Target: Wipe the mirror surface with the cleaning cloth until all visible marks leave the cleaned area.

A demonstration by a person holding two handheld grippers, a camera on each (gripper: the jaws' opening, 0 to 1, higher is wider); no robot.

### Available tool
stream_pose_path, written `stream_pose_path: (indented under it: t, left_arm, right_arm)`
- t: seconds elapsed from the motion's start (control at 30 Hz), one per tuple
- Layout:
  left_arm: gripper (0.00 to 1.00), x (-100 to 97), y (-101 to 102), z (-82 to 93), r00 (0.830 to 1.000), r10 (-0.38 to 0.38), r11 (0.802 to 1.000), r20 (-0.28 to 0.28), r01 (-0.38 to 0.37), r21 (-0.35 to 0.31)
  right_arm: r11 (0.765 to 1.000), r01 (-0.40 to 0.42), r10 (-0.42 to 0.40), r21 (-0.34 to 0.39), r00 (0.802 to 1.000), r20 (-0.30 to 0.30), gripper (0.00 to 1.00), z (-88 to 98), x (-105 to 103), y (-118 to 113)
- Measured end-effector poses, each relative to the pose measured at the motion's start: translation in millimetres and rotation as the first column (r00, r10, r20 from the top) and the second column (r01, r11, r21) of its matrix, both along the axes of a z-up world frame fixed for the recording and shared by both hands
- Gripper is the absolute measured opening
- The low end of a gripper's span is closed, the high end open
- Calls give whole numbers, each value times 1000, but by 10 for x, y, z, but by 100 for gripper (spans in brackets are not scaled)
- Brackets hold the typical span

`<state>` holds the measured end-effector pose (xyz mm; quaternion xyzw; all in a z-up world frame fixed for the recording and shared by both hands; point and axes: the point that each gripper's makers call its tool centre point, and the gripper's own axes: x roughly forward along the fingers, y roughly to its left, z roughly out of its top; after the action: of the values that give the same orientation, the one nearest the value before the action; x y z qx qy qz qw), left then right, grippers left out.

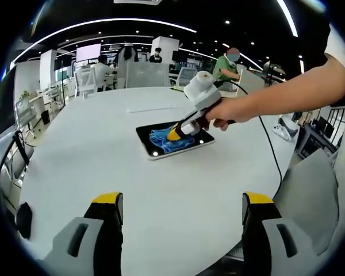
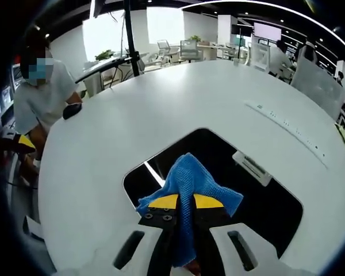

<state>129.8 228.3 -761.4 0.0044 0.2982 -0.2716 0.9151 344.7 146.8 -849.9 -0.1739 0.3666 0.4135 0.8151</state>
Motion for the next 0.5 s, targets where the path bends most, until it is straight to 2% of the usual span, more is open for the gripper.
stream_pose_path:
  t: [0.5]
  left_arm:
    - [86,-12,-7,-3,1000,1,1000,-1,-1,-4]
  right_arm:
    - [1000,-14,14,10,1000,-16,3,-9,-185,42]
